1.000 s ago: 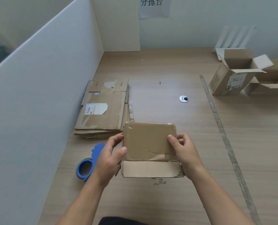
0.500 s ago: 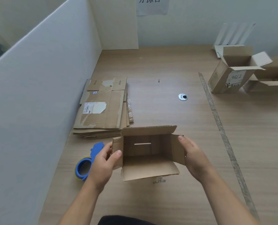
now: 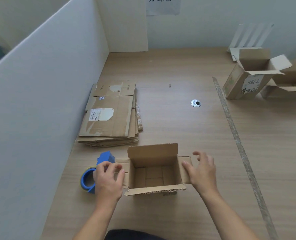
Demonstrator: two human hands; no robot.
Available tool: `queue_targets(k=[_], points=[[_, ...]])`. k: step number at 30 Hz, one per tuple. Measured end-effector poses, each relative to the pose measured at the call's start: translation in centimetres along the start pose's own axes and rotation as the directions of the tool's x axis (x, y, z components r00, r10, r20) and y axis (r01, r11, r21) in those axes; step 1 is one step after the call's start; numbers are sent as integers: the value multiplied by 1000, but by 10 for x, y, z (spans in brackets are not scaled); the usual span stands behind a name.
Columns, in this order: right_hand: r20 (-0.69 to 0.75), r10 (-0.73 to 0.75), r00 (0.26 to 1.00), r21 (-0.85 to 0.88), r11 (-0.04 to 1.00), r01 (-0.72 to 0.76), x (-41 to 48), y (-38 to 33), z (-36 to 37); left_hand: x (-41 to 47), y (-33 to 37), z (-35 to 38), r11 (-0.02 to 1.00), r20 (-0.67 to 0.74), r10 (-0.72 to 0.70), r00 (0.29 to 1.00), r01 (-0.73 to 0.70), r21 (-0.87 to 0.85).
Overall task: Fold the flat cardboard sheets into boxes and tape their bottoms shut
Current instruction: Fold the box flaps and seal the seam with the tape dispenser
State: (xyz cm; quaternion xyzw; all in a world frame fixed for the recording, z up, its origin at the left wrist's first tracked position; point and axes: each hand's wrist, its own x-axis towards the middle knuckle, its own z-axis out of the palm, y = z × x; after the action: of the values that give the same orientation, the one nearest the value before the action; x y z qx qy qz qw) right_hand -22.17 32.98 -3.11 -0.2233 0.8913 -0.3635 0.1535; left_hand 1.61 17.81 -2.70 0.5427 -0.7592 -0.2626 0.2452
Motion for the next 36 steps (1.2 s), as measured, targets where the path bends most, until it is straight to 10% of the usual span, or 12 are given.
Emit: queue_targets(k=[6, 19, 23, 31, 36], points=[[248, -24, 969, -281, 955, 96, -4, -12, -3, 10, 6, -7, 973, 239, -15, 971, -40, 225], [338, 64, 939, 184, 974, -133, -12, -5, 2, -15, -2, 5, 937, 388, -115, 914, 230, -264], [348, 55, 936, 147, 983, -113, -12, -2, -1, -10, -5, 6, 989, 378, -106, 920, 135, -53], [216, -246, 945, -95, 958, 271, -9, -20, -11, -11, -8, -24, 961, 81, 223, 972, -233, 152], [250, -613, 750, -5, 773, 634, -2, -40, -10, -17, 13, -41, 958, 206, 247, 947, -271, 95]])
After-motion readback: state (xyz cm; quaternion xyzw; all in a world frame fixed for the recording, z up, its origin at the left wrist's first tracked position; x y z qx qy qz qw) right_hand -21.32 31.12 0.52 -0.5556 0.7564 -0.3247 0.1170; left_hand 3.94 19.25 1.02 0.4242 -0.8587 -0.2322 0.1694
